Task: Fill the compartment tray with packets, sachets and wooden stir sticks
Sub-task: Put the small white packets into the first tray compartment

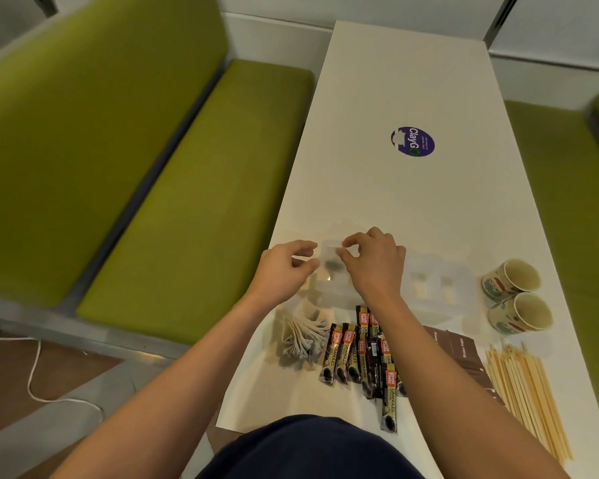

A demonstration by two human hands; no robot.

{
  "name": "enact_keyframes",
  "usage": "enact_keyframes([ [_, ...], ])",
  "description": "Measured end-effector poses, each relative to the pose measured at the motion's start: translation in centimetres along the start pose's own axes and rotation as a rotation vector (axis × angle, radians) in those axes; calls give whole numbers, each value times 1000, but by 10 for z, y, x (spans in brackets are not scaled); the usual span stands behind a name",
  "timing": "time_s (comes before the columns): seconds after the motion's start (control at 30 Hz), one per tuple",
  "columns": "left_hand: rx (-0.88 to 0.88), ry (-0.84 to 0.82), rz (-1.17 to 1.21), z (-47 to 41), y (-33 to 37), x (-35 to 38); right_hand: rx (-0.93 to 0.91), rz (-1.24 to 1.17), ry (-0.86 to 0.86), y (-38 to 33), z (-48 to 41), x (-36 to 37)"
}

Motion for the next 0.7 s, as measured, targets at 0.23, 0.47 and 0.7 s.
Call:
enact_keyframes([
  [0.23,-85,-62,-180,29,-50,-26,-93,-254,23,-18,40,-32],
  [0.47,-83,-189,-280,41,-48,-6,-174,-232,-387,-41,91,14],
  [0.7,-91,-185,-113,45,-33,-1,-126,-176,-419,-31,86,10],
])
Point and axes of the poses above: each hand's wrist, its own z-axis away from the middle knuckle, its own x-axis out of the palm, y = z × x, the point moved 8 cm from there along -z, towards the middle knuckle, and after that the axes turned 2 degrees about -z, right-handed, at the moved point
